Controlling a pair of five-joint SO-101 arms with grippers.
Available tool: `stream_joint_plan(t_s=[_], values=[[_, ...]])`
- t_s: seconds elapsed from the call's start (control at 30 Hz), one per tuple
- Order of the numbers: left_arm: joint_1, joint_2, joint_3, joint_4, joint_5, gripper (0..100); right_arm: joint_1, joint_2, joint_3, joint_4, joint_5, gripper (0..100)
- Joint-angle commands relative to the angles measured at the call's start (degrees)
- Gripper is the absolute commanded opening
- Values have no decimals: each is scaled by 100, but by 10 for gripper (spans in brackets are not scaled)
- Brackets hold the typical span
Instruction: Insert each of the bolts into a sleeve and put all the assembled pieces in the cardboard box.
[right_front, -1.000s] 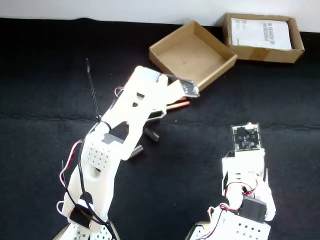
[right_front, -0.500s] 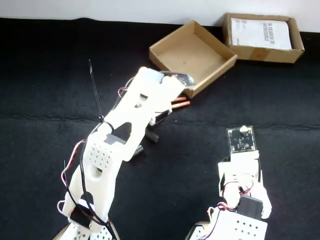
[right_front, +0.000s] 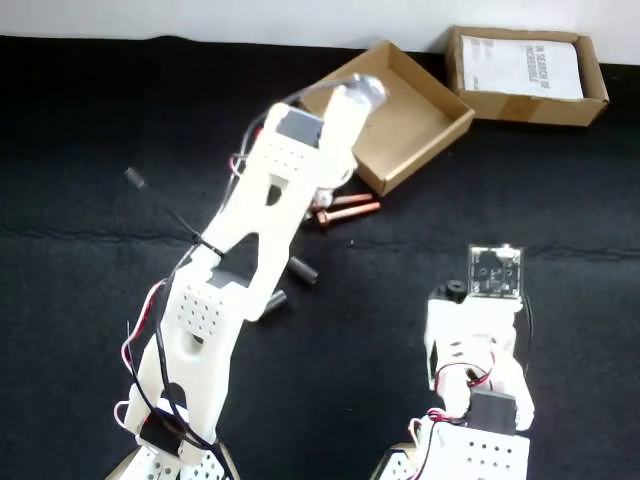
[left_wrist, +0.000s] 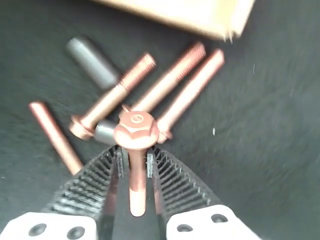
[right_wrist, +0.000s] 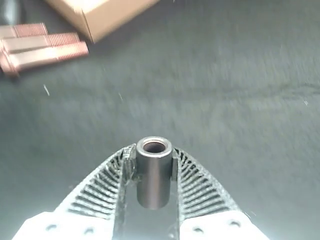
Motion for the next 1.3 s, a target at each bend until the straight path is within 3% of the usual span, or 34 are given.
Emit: stream_joint_plan(t_s=[0.0, 0.13, 0.37, 0.93, 1.13, 1.27], values=[[-251, -101, -989, 9, 545, 8, -374, -92, -13, -620, -897, 7], [-497, -92, -2079, 387, 1143, 8, -848, -92, -13, -1182, -1644, 7], [-593, -101, -3705, 1310, 1556, 8, -1543, -92, 198, -1473, -1662, 7], [-1068, -1552, -3670, 1345, 1609, 8, -2334, -92, 1235, -2527, -1653, 7], [-954, -2545, -3662, 1345, 615, 8, -2352, -92, 1235, -2527, -1653, 7], [-945, -3178, -3662, 1345, 510, 8, -2360, -92, 1235, -2527, -1653, 7]])
